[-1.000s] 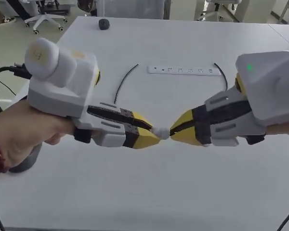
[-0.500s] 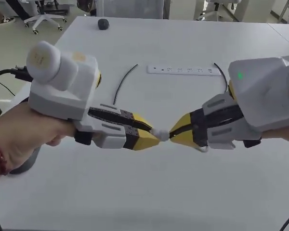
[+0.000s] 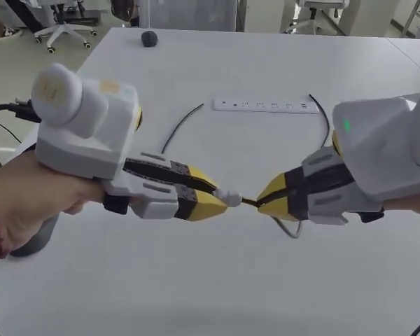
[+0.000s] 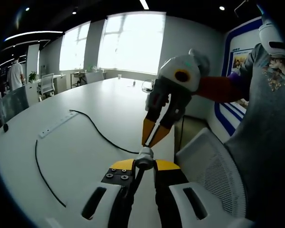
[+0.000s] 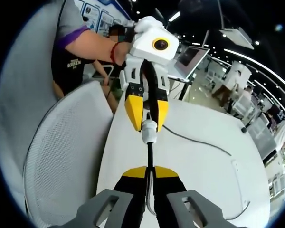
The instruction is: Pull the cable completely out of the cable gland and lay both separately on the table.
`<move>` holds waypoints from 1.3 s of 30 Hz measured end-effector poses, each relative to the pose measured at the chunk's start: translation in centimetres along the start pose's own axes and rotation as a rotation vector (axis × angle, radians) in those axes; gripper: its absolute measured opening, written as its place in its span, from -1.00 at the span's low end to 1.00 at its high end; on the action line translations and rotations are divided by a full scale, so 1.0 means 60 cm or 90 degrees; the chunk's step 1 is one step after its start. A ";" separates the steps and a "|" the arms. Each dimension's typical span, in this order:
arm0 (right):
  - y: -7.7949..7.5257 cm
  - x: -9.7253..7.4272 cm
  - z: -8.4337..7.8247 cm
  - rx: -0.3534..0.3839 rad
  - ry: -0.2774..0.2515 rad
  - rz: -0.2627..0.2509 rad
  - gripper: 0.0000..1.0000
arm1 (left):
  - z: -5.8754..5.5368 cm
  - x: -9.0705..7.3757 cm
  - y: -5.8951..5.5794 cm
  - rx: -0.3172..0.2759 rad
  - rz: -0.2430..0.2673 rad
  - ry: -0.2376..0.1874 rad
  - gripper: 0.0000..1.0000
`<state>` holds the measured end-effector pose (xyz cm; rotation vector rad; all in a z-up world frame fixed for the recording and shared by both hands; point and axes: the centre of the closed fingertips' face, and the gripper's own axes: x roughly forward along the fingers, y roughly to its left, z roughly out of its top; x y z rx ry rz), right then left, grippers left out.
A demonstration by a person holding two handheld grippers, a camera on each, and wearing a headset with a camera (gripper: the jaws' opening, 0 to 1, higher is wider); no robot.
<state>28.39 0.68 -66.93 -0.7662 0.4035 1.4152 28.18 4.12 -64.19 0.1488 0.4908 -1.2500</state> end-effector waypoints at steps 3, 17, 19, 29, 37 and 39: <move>0.000 -0.001 -0.012 0.010 0.015 -0.001 -1.00 | 0.001 -0.002 0.001 0.007 0.001 0.001 -0.69; 0.004 0.001 -0.136 0.042 0.158 0.000 -1.00 | -0.014 0.013 0.012 0.031 0.001 0.028 -0.69; 0.009 0.000 -0.157 0.052 0.180 0.009 -1.00 | -0.012 0.016 0.012 0.034 -0.001 0.027 -0.69; 0.004 -0.008 -0.223 0.109 0.215 0.002 -1.00 | -0.017 0.025 0.019 0.046 0.002 0.041 -0.69; -0.002 -0.008 -0.270 0.126 0.254 -0.008 -1.00 | -0.019 0.027 0.020 0.041 0.004 0.037 -0.69; -0.006 -0.009 -0.278 0.131 0.258 -0.010 -1.00 | -0.020 0.025 0.020 0.038 0.004 0.036 -0.69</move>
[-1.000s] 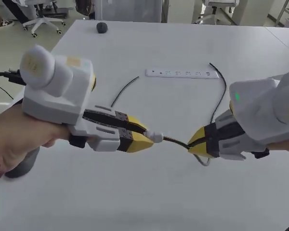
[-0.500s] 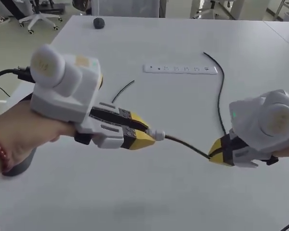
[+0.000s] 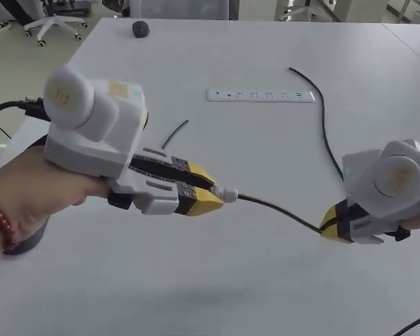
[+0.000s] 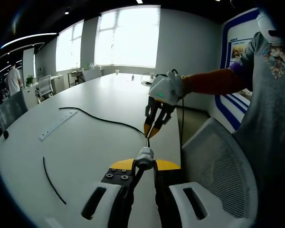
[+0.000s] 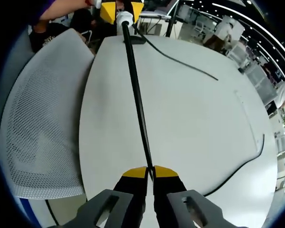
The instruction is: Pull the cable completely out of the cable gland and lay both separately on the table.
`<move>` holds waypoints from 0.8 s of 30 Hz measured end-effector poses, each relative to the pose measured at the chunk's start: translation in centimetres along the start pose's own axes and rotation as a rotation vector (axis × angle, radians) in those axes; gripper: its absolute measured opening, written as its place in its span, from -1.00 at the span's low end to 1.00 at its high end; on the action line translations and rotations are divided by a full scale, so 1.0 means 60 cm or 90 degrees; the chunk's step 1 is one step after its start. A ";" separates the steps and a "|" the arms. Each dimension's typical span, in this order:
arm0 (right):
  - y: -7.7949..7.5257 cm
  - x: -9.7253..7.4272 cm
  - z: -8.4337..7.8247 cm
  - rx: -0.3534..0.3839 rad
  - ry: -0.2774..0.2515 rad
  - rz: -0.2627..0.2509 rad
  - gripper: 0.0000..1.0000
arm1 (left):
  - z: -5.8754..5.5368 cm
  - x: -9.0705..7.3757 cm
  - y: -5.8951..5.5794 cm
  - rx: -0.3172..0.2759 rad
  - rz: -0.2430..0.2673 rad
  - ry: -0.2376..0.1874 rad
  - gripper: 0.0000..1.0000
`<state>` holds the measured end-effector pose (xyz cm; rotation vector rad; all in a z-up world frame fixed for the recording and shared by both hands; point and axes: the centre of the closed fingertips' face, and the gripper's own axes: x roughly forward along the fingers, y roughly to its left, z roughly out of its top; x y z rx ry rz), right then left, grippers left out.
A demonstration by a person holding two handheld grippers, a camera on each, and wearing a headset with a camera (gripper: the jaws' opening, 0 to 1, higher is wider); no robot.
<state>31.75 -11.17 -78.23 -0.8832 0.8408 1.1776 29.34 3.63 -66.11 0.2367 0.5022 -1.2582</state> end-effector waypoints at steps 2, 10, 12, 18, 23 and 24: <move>-0.003 0.002 -0.005 0.006 0.002 -0.001 -1.00 | -0.002 -0.002 0.000 0.000 0.001 0.002 -0.69; -0.003 0.019 -0.023 0.023 0.019 0.011 -1.00 | -0.011 0.004 -0.002 0.001 0.001 0.013 -0.69; -0.003 0.021 -0.025 0.019 0.023 0.009 -1.00 | -0.011 0.006 -0.006 0.003 -0.002 0.015 -0.69; -0.004 0.021 -0.024 0.022 0.020 0.008 -1.00 | -0.009 0.007 -0.004 0.004 0.001 0.015 -0.69; -0.003 0.024 -0.025 0.028 0.019 0.007 -1.00 | -0.009 0.010 -0.006 0.003 0.003 0.015 -0.69; -0.003 0.026 -0.026 0.029 0.019 0.007 -1.00 | -0.009 0.010 -0.007 0.002 0.002 0.015 -0.69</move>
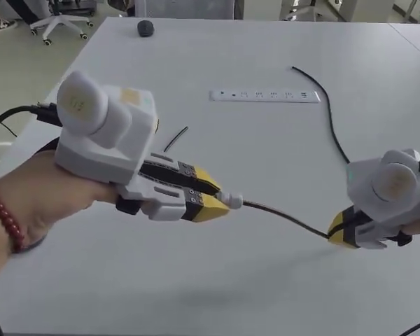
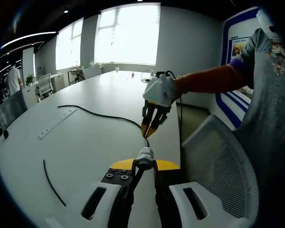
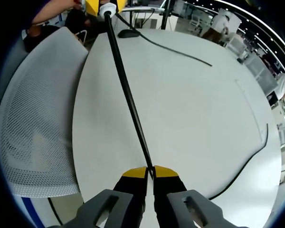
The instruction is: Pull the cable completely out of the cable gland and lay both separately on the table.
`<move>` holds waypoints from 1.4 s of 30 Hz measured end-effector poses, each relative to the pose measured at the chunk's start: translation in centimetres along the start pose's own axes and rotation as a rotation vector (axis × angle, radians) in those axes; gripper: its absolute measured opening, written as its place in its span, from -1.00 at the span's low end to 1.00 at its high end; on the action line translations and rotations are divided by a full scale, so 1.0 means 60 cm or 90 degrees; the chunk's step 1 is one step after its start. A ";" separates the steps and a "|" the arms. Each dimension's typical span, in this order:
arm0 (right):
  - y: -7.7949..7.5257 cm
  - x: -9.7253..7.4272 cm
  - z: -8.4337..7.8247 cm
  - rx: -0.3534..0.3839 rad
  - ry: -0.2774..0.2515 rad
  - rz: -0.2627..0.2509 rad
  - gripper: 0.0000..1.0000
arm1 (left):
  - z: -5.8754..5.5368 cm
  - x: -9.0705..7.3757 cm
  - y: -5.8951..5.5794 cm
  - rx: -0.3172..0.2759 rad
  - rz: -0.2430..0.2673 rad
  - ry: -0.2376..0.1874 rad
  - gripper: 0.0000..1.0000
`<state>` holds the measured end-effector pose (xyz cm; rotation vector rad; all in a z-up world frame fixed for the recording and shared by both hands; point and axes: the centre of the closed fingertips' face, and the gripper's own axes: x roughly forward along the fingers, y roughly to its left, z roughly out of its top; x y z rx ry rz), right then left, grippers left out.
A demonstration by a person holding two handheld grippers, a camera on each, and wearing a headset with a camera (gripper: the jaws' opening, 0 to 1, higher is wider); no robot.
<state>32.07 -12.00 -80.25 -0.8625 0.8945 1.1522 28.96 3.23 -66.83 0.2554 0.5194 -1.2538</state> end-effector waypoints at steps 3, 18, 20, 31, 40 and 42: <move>-0.001 0.004 -0.003 0.002 0.001 -0.001 -1.00 | -0.001 0.004 -0.001 0.003 0.003 0.003 -0.69; 0.016 -0.007 0.025 0.038 -0.078 0.013 -0.83 | -0.002 0.011 0.012 -0.019 0.026 0.003 -0.69; 0.017 -0.011 0.041 0.036 -0.101 0.006 -0.68 | -0.003 0.013 0.012 -0.019 0.026 0.004 -0.69; 0.043 -0.067 0.162 0.005 -0.224 0.003 -0.51 | -0.001 0.016 0.015 -0.020 0.028 0.004 -0.69; 0.067 -0.131 0.256 -0.025 -0.317 0.004 -0.50 | -0.003 0.016 0.014 -0.024 0.027 0.003 -0.69; 0.068 -0.138 0.266 -0.040 -0.320 -0.004 -0.54 | -0.003 0.016 0.013 -0.024 0.027 0.003 -0.69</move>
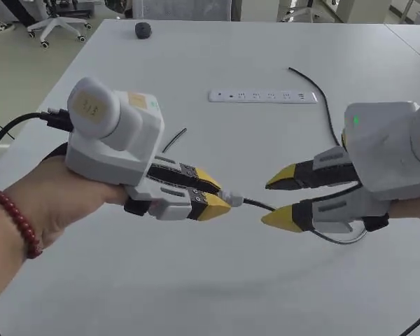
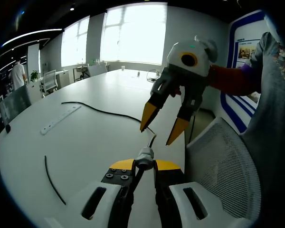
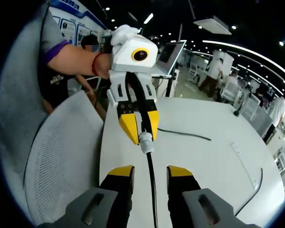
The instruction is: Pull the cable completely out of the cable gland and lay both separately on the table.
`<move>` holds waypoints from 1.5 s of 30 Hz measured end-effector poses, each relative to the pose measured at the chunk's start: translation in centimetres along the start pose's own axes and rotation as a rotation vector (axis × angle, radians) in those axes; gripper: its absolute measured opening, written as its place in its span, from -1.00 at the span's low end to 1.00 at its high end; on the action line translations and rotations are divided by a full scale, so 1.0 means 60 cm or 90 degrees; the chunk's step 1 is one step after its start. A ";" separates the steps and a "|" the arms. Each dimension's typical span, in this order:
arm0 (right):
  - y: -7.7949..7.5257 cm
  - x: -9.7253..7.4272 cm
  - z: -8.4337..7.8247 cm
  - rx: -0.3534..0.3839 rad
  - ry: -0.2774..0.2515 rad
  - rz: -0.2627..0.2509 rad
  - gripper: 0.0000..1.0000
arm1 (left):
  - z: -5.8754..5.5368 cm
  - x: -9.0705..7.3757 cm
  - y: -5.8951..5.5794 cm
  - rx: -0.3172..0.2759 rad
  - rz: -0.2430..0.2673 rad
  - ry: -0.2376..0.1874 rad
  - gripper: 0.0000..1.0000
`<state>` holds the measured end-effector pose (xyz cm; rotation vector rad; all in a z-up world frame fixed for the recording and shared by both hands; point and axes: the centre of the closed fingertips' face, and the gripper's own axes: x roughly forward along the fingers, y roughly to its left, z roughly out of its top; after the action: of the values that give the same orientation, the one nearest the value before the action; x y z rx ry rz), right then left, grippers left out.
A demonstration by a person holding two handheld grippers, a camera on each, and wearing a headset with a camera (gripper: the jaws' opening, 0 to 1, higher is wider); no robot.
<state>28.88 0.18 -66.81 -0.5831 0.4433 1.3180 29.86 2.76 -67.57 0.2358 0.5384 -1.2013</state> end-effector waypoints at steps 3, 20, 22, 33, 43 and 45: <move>0.002 0.002 0.011 -0.010 -0.005 0.000 -0.55 | 0.000 0.000 -0.001 0.000 -0.001 -0.002 -0.69; 0.011 0.030 0.007 -0.069 0.039 0.028 -0.92 | 0.009 -0.003 -0.013 0.012 -0.015 -0.009 -0.69; 0.009 0.031 0.005 -0.073 0.045 0.028 -0.94 | 0.011 -0.003 -0.015 0.013 -0.018 -0.012 -0.69; 0.002 0.027 -0.005 -0.077 0.050 0.025 -1.00 | 0.009 -0.006 -0.008 0.019 -0.008 -0.016 -0.69; -0.012 0.011 -0.050 -0.052 0.077 0.006 -1.00 | 0.003 -0.018 0.003 0.017 0.003 -0.015 -0.69; -0.014 0.010 -0.063 -0.045 0.086 0.005 -1.00 | 0.002 -0.020 0.005 0.018 0.007 -0.013 -0.69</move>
<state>29.93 -1.85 -69.96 -0.7327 0.5115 1.3106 29.86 3.79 -66.91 0.2499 0.5017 -1.2007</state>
